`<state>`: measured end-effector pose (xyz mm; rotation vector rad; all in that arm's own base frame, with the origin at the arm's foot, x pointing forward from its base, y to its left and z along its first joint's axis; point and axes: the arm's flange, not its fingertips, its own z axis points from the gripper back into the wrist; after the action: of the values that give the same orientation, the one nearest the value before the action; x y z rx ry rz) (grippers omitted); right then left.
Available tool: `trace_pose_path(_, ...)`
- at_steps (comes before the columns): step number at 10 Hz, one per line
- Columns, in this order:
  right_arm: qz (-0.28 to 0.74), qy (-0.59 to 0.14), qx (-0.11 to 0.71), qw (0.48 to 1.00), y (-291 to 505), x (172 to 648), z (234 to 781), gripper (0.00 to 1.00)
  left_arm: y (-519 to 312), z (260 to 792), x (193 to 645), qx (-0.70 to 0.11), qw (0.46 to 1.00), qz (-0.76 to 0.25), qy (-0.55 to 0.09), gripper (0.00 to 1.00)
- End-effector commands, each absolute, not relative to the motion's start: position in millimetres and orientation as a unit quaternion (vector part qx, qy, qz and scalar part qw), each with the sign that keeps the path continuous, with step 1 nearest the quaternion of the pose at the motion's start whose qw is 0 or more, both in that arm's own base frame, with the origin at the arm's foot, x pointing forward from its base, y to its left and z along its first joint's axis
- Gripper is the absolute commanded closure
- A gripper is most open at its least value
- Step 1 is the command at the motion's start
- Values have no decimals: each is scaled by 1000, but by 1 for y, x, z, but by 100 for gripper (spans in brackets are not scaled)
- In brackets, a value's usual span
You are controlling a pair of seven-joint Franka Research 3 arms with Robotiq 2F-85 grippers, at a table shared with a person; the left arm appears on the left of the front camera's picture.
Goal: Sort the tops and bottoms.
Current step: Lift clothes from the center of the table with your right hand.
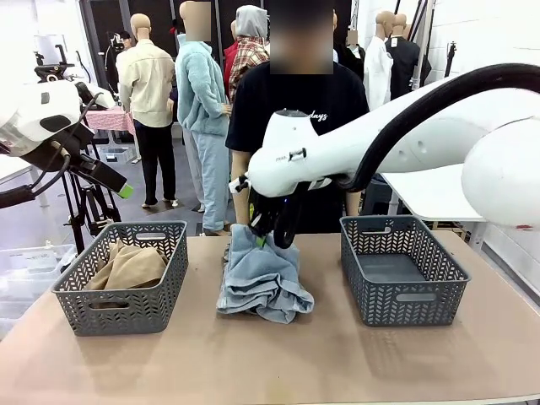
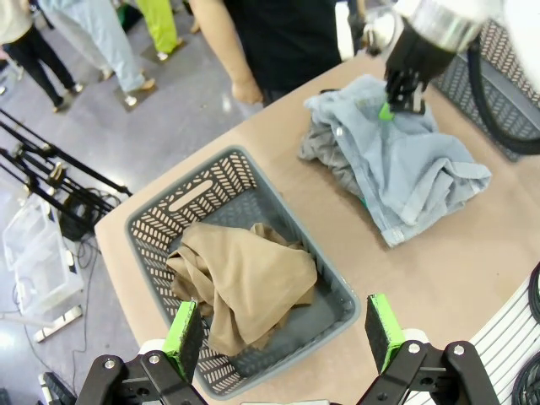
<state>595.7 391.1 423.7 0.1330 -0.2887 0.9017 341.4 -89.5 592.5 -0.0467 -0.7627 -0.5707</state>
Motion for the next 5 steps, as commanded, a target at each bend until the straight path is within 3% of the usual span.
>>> trace_pose_path(1,387,-211,56,896,355,571,476,100,-89,592,341,-25,888,-276,-367,0)
trace_pose_path(5,348,-346,33,871,322,542,588,100,-89,592,341,-25,888,-276,-367,0)
